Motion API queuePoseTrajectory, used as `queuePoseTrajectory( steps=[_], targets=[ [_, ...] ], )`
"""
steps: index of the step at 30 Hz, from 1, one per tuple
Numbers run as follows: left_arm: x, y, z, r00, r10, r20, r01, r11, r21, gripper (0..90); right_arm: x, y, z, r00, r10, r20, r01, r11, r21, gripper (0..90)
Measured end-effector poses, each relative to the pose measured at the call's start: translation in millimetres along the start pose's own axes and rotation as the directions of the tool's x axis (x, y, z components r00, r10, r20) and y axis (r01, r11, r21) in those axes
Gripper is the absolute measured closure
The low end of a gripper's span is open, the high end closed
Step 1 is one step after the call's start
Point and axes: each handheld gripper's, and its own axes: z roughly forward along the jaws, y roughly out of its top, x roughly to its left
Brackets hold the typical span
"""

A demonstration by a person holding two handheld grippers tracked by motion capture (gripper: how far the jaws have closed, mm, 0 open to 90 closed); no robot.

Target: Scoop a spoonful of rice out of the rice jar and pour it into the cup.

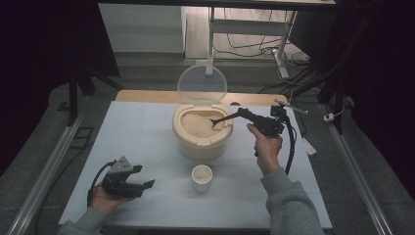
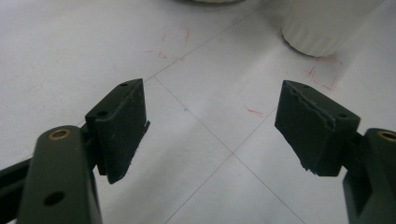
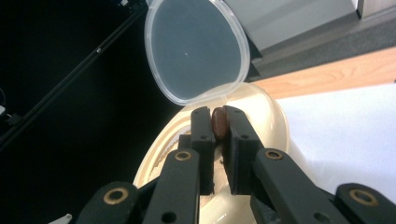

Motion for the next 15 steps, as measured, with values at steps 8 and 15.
queuePoseTrajectory(
  steps=[8,15],
  targets=[
    [0.4,-0.1,-0.2,1.0000,0.002,-0.002,-0.002,1.0000,0.000,24.6,-11.5,-0.9,-2.9,0.9954,0.094,-0.017,-0.094,0.996,-0.009,82.4],
    [0.0,-0.1,0.2,1.0000,0.006,-0.005,-0.006,1.0000,0.005,24.6,-15.5,-0.8,-6.5,0.9919,0.125,-0.025,-0.125,0.992,-0.021,82.4]
  ],
)
